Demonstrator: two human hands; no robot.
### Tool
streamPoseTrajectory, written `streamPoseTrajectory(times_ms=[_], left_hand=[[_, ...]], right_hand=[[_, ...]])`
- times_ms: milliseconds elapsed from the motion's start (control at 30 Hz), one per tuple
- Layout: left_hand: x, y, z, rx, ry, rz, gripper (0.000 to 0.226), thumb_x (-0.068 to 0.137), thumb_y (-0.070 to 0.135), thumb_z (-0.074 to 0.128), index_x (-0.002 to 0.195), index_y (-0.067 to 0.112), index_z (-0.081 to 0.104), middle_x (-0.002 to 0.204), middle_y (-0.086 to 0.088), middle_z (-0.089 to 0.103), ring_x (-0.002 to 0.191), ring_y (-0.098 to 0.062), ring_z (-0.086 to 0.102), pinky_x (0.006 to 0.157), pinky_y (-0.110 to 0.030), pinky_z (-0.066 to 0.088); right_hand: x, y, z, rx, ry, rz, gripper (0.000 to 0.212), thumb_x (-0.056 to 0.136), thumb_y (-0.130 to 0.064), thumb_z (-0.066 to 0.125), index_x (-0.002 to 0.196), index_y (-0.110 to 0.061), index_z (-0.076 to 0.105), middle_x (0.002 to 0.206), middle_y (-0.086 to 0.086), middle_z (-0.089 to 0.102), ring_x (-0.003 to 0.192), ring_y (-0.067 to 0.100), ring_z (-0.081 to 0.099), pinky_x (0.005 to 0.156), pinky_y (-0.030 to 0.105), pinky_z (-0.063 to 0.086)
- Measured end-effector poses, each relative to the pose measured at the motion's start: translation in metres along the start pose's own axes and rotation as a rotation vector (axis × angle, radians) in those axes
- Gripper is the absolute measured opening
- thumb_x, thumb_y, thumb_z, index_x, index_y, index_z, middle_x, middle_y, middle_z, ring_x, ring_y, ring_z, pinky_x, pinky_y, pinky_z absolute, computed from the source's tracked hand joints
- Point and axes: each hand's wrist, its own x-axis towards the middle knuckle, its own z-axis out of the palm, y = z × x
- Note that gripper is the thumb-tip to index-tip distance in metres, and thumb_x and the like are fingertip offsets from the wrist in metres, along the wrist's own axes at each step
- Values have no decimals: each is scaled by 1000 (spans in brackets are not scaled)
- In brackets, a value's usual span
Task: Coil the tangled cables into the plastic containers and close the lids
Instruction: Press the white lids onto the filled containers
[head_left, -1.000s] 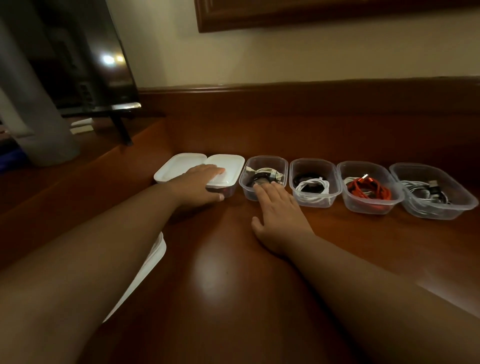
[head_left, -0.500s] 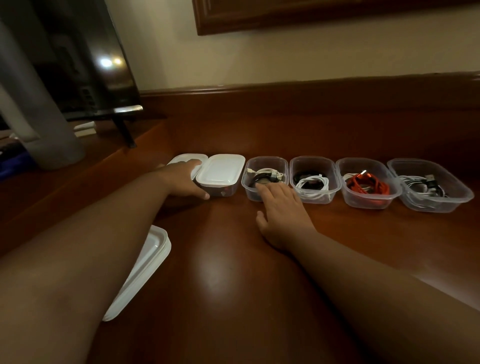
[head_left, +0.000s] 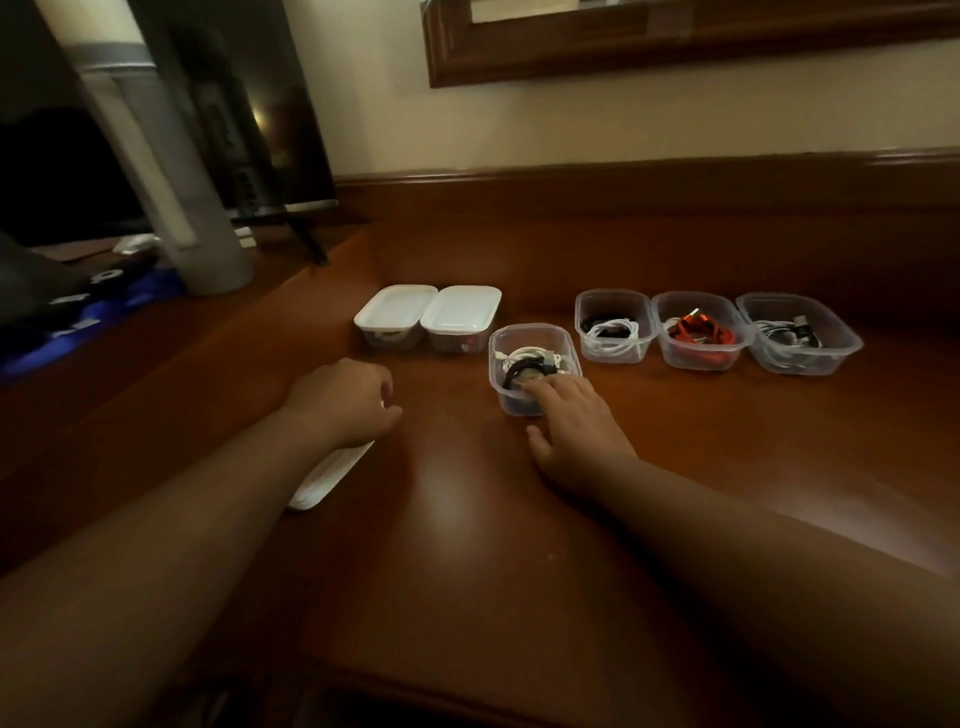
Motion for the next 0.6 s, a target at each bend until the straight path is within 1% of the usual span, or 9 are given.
streamPoseTrajectory(times_ms=[133,200,267,333,367,400,433,500,600], left_hand=[[-33,-5,-1,26,-42,-6,44,87,33,60,131,33,60,132,-2,62,114,-27,62,88,-37,53],[-44,-6,-4,61,-52,-17,48,86,23,60,133,30,61,134,-5,62,114,-28,62,88,-37,54],[-51,-7,-5,82,-71,-19,46,86,18,60,131,25,63,132,-6,63,113,-27,63,90,-37,54],[-57,-7,-5,123,-82,-9,42,87,19,61,128,22,65,129,-6,65,111,-26,63,90,-37,54],[-60,-5,-5,154,-93,1,41,87,19,62,128,21,65,127,-6,66,109,-25,64,88,-36,54],[-63,-3,-4,180,-105,7,42,87,20,63,129,20,63,127,-6,65,108,-25,64,84,-34,54],[-66,-1,-3,196,-116,10,44,87,20,64,131,20,60,127,-7,64,107,-25,64,79,-32,52],[-71,2,-2,210,-120,18,49,88,20,65,135,19,53,128,-8,61,108,-25,63,73,-30,46],[-77,6,-8,189,-86,14,49,87,22,65,134,21,48,125,-6,61,103,-24,62,71,-30,45]], right_hand=[[-48,-5,-18,60,-64,30,61,89,-48,64,142,-30,39,164,-1,9,150,21,3,118,40,19],[-71,-4,-26,109,-101,98,74,81,-60,68,142,-30,37,165,-1,-4,151,22,-8,119,45,15],[-93,-1,-32,171,-112,182,89,72,-69,71,142,-28,33,165,2,-11,151,25,-9,119,45,14],[-112,3,-41,231,-121,238,92,68,-69,75,138,-26,34,164,6,-3,151,27,8,117,42,26],[-120,5,-46,253,-120,244,88,68,-66,77,135,-26,36,160,8,13,143,24,28,111,38,38],[-127,7,-49,270,-112,241,80,69,-61,79,129,-27,39,150,7,31,127,16,45,99,29,49],[-133,8,-53,278,-103,236,70,72,-55,80,122,-29,40,136,2,42,109,10,51,85,21,51],[-141,9,-56,284,-84,230,59,74,-50,81,114,-30,42,123,-2,50,97,7,53,72,16,47],[-147,8,-56,295,-88,228,60,75,-50,79,119,-28,44,126,-2,54,100,8,54,74,20,48]])
